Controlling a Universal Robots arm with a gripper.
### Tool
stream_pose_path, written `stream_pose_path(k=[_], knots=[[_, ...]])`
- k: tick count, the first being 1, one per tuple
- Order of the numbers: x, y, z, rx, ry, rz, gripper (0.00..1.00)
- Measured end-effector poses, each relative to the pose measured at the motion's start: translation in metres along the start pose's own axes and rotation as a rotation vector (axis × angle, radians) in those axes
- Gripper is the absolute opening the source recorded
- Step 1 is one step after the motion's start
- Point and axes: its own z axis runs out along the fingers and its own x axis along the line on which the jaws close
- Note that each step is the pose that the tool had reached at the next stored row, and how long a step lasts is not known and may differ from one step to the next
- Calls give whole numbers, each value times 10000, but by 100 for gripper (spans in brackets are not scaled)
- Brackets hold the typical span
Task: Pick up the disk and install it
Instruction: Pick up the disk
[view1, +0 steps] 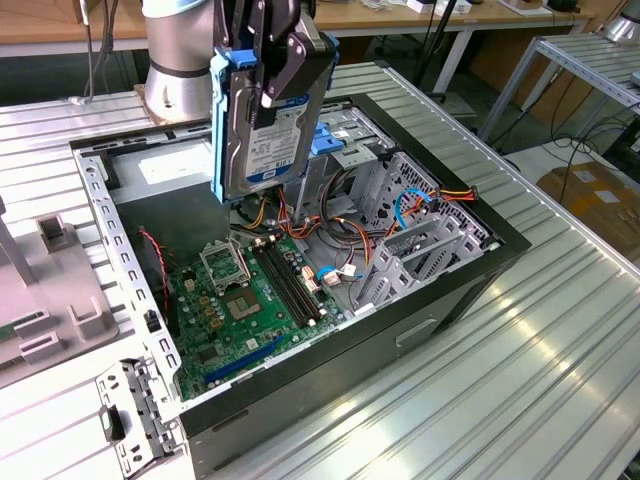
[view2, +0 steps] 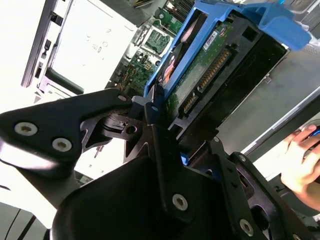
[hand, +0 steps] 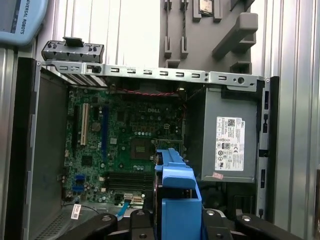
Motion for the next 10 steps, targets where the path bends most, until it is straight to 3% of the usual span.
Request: stream_pose_path(k=[10], knots=[[47,-72,-4,0,0,0,37]])
